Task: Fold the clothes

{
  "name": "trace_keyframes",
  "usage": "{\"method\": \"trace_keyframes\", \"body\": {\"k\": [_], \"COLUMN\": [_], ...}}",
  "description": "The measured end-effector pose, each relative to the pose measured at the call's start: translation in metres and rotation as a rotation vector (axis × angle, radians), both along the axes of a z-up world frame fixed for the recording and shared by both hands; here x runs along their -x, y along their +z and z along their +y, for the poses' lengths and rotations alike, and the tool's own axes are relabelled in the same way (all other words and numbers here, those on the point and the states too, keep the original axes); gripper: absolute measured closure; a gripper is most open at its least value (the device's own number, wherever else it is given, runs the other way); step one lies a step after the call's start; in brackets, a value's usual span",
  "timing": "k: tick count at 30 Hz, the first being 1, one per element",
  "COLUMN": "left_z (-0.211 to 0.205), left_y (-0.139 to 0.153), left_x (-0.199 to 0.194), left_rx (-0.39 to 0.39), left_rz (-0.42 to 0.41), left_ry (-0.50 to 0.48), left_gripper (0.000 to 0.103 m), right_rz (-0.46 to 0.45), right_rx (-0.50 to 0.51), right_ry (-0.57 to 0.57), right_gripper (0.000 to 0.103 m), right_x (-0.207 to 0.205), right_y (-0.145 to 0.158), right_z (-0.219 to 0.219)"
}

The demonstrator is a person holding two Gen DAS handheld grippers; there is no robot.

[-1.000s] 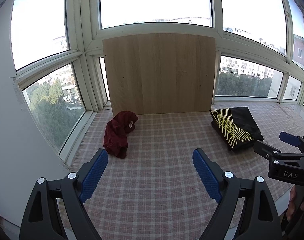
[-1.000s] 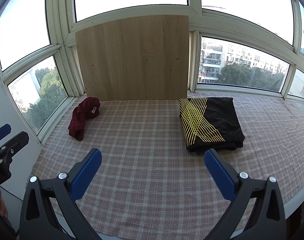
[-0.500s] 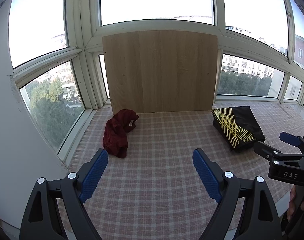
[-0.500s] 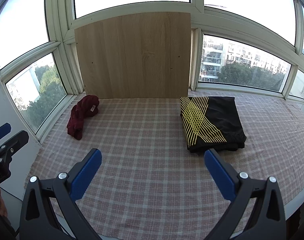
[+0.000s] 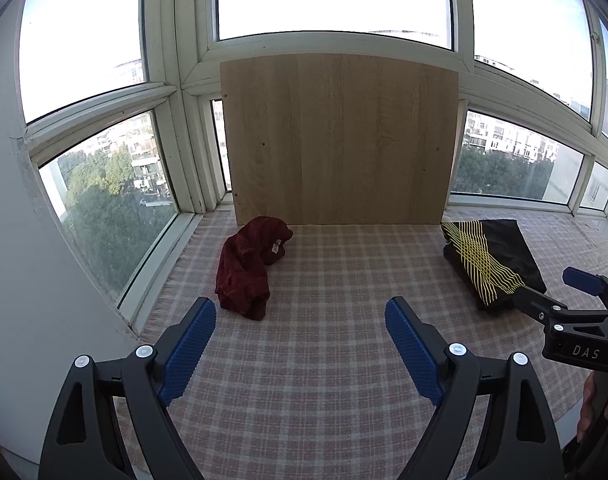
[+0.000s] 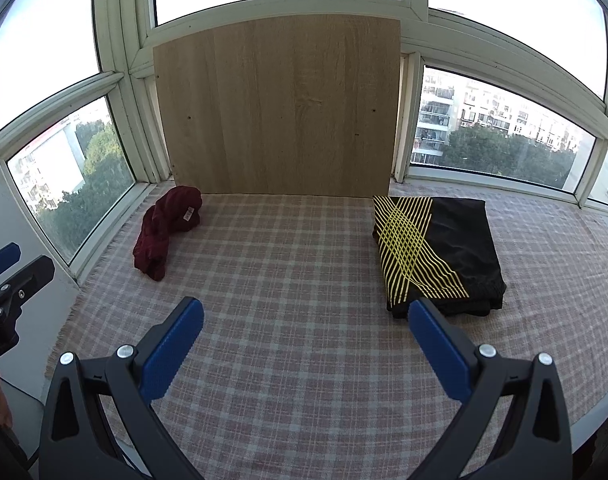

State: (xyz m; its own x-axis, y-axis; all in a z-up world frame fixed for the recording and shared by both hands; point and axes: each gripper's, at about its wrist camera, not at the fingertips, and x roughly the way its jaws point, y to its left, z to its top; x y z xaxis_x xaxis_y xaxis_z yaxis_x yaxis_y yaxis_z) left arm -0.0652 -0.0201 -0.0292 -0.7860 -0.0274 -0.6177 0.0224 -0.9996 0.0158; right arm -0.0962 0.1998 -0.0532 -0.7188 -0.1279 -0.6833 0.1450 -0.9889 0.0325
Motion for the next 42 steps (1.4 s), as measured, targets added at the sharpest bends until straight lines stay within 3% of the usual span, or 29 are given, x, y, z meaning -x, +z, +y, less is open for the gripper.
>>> {"method": "trace_keyframes", "body": {"k": [13,22,34,42], "left_z": [-0.024,-0.054,-0.09,-0.112], "left_y": [-0.023,-0.063,-0.12,-0.145], "left_x": [0.035,0.066,0.111,0.144], "left_rx": [-0.018,-0.035,-0.016,-0.037], "left_rz": [-0.051,-0.119,-0.224,-0.26], "left_ry": [0.053,0.112,0.155,0.173], "left_gripper": [0.017,0.017,0.017,0.017], "right_rz": [-0.023,-0.014,-0.061,-0.113], "right_rx": [-0.05,-0.094,-0.115,-0.066], "right_ry": [0.067,0.159,0.355,0.432], "right_gripper": [0.0,0.0,0.0,0.0], "right_x": [0.044,0.086,0.153,0.199], "right_y": [-0.017,-0.036,-0.087,-0.119], "right_z": [-0.032,-0.067,-0.138,-0.166]}}
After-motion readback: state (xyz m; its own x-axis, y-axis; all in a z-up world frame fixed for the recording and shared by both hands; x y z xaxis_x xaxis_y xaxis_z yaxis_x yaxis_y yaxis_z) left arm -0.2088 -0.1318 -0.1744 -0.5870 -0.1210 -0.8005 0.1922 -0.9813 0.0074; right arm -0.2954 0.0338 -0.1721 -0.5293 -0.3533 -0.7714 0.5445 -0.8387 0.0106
